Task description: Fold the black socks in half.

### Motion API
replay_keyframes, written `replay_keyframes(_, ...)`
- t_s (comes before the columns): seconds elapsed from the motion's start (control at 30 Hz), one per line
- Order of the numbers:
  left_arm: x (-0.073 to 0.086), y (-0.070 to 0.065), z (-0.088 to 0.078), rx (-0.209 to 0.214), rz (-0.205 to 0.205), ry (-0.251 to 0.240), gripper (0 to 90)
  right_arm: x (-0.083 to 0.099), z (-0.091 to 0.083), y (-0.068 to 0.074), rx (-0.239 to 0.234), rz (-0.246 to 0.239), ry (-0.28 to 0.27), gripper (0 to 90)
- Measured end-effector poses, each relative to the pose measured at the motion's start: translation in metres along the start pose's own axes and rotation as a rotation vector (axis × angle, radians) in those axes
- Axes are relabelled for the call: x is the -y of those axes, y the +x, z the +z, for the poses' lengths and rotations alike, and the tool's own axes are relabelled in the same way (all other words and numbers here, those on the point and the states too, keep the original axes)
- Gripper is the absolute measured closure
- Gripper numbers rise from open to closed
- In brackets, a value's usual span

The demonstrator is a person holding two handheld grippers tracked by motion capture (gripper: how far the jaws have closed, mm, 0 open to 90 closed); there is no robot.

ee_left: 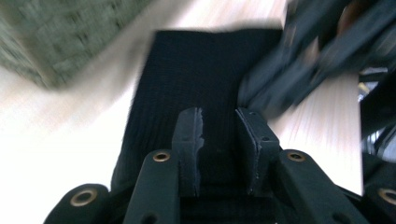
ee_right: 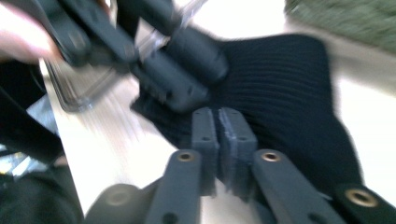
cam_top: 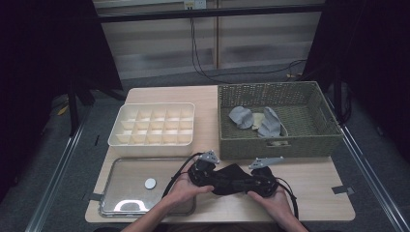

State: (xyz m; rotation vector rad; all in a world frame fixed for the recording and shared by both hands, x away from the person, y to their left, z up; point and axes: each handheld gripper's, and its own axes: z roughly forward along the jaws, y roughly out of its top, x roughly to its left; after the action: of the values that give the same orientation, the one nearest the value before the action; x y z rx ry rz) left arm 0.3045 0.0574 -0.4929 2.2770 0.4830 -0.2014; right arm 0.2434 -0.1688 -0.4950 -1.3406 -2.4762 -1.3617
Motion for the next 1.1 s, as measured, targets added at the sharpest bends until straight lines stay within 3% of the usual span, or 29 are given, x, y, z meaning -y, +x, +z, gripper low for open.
replay_keyframes(0.03, 0.001, 0.0, 0.0, -0.004, 0.004, 0.005, 73.0, -0.001, -0.005, -0.001, -0.006, 0.023, -0.019, 82.6)
replay_keyframes(0.17, 0.002, 0.002, 0.0, 0.015, 0.009, -0.002, 74.5, -0.001, -0.025, -0.005, 0.01, 0.036, -0.09, 77.9)
replay_keyframes(0.27, 0.002, 0.001, 0.0, 0.011, 0.012, 0.005, 74.5, -0.001, -0.031, -0.013, 0.031, 0.053, -0.119, 71.0)
replay_keyframes(0.43, 0.003, 0.001, 0.001, 0.012, 0.018, -0.013, 74.6, -0.003, -0.026, -0.021, 0.088, 0.068, -0.106, 59.1)
replay_keyframes(0.57, 0.003, 0.0, 0.0, 0.003, 0.022, -0.005, 74.8, 0.0, -0.018, -0.027, 0.118, 0.068, -0.063, 56.5)
replay_keyframes(0.7, 0.003, 0.001, 0.0, 0.007, 0.019, -0.009, 74.8, 0.004, -0.015, -0.031, 0.102, 0.107, -0.034, 58.3)
replay_keyframes(0.93, 0.0, 0.002, -0.001, 0.003, -0.01, -0.001, 74.5, 0.007, -0.009, -0.033, 0.063, 0.13, -0.019, 77.2)
replay_keyframes(0.97, -0.001, 0.001, -0.001, 0.009, -0.027, -0.031, 74.3, 0.007, -0.009, -0.032, 0.065, 0.119, -0.021, 78.7)
replay_keyframes(1.0, -0.004, 0.001, -0.003, -0.01, -0.013, -0.056, 79.0, 0.006, -0.008, -0.029, 0.08, 0.104, -0.025, 80.3)
replay_keyframes(1.1, -0.007, 0.004, -0.004, 0.01, -0.028, -0.077, 79.3, 0.005, -0.007, -0.026, 0.088, 0.094, -0.023, 81.0)
